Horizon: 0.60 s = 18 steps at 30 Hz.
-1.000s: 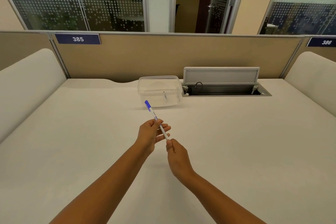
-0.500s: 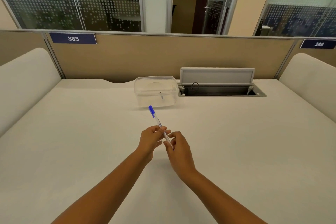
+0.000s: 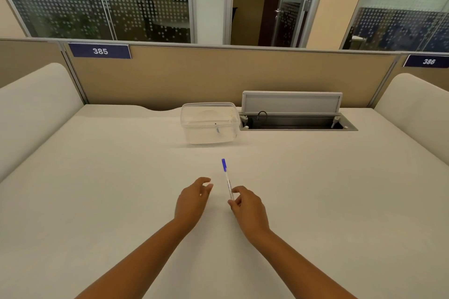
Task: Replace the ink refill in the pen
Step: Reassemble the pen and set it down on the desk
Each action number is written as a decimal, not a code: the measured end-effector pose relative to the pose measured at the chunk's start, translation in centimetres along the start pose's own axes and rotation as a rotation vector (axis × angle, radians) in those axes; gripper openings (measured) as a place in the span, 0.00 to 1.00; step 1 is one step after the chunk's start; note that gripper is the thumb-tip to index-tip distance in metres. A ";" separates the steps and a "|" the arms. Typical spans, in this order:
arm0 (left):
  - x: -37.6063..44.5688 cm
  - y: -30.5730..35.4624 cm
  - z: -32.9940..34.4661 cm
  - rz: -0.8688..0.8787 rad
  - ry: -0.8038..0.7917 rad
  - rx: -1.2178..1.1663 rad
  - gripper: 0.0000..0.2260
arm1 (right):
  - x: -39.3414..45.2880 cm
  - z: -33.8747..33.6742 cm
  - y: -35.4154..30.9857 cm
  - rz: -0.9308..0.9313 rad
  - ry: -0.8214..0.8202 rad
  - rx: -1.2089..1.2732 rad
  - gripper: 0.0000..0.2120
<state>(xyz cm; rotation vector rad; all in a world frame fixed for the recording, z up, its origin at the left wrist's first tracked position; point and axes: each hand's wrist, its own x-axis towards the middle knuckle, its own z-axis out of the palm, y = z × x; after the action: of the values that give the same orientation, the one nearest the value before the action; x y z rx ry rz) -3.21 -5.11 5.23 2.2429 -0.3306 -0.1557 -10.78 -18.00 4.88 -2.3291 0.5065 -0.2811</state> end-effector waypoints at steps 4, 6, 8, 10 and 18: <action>0.2 -3.1 0.0 0.084 -0.079 0.315 0.19 | 0.1 -0.3 0.9 0.025 -0.036 -0.112 0.13; 0.1 -4.2 0.1 0.127 -0.103 0.442 0.21 | 0.1 -0.3 1.0 0.023 -0.044 -0.137 0.13; 0.0 -4.9 0.2 0.174 -0.118 0.526 0.21 | 0.0 -0.2 1.0 0.025 -0.047 -0.149 0.13; -0.1 -5.1 0.4 0.201 -0.112 0.559 0.21 | 0.0 -0.1 1.1 0.026 -0.047 -0.169 0.13; -0.4 -5.7 0.6 0.215 -0.119 0.566 0.21 | 0.9 -0.1 1.9 -0.048 0.018 -0.465 0.16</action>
<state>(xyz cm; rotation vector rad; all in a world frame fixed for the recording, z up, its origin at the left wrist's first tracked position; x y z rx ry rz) -2.74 -1.99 0.48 2.7354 -0.7542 -0.0876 -10.50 -19.70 3.65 -2.7941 0.5729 -0.2243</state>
